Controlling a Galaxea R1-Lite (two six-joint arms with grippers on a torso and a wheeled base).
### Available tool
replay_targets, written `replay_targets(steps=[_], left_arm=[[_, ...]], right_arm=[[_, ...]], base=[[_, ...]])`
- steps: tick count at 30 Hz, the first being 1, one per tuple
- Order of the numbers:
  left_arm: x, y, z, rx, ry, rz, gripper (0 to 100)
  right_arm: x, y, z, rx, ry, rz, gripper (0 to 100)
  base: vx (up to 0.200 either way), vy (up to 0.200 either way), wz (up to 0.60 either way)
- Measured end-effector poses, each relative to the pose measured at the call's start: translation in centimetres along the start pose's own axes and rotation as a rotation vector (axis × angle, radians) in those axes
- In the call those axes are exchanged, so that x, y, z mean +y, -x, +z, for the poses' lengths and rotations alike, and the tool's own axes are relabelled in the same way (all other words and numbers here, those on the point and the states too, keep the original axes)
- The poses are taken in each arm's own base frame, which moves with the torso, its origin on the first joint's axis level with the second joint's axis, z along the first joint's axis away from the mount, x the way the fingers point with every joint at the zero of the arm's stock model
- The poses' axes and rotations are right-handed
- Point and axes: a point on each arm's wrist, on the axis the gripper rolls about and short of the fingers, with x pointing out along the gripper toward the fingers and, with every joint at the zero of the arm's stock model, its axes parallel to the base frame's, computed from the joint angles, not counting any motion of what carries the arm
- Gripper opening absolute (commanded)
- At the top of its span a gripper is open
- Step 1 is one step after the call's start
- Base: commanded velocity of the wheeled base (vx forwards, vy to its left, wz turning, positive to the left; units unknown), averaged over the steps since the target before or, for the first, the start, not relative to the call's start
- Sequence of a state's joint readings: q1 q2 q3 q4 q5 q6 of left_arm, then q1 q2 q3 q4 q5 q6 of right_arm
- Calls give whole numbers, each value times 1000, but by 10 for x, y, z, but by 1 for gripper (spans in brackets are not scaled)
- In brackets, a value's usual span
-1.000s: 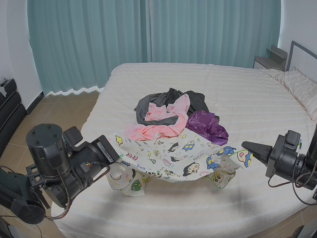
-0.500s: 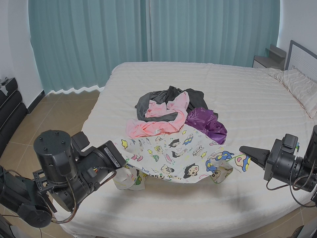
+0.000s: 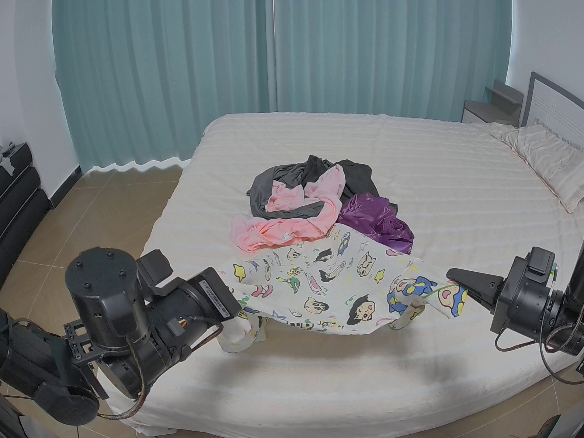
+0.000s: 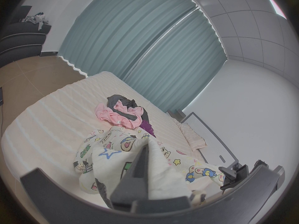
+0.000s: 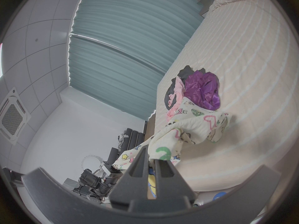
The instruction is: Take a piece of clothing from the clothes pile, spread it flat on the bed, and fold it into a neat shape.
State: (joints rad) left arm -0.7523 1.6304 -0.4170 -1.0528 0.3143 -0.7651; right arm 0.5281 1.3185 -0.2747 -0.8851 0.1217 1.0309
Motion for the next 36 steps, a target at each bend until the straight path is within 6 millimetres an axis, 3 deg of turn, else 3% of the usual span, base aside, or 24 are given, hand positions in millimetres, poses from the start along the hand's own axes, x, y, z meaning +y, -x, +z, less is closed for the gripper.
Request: replay_targets(steps=[36], left_arm=[[-4, 3, -3, 11, -4, -17, 0]], right_arm=[[1, 0, 1, -7, -1, 4, 0]], base=[[0, -200, 0]])
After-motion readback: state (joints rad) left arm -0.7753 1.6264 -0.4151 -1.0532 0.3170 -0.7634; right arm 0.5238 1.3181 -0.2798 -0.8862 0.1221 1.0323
